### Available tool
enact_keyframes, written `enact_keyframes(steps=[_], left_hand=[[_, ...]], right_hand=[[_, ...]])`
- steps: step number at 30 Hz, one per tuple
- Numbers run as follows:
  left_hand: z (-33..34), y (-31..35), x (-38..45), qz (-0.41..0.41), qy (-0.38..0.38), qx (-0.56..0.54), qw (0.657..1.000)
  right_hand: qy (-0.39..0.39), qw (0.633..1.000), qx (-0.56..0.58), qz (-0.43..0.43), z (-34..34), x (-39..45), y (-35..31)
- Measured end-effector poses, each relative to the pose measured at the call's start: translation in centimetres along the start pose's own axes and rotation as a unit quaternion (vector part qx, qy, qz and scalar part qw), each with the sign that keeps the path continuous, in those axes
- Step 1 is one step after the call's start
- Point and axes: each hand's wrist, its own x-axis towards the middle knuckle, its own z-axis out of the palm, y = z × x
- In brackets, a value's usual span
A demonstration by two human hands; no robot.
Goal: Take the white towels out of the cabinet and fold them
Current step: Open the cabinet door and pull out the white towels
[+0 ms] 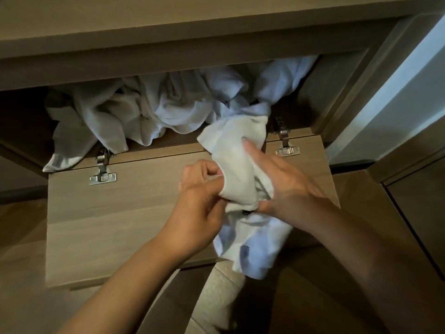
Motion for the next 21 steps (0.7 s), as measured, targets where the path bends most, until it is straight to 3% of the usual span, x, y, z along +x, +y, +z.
enact_keyframes(steps=[3, 6, 10, 13, 16, 18, 21], left_hand=[[-2.1, -0.1, -0.2, 0.031, 0.074, 0.016, 0.997], [-3.7, -0.5, 0.2, 0.051, 0.112, -0.047, 0.991], [-4.3, -0.3, 0.8, -0.030, -0.055, -0.197, 0.978], [-3.2, 0.5, 0.9, 0.001, -0.174, -0.179, 0.968], [-1.7, 0.6, 0.6, -0.048, -0.111, -0.148, 0.982], [-0.9, 0.0, -0.1, -0.104, -0.052, -0.169, 0.979], [-0.5, -1.0, -0.8, -0.140, 0.057, -0.239, 0.959]], right_hand=[[0.027, 0.994, 0.108, -0.024, 0.4, 0.7, -0.8], [0.037, 0.974, 0.221, -0.022, -0.9, 0.8, -1.9], [-0.026, 0.889, 0.455, -0.033, -3.2, 0.6, -4.4], [0.031, 0.852, 0.521, -0.039, -3.8, 0.2, -5.7], [0.127, 0.837, 0.532, -0.005, -3.7, 0.2, -5.1], [0.149, 0.838, 0.524, 0.023, -3.3, -0.2, -4.0], [0.128, 0.893, 0.427, 0.054, -2.0, -1.7, -3.0]])
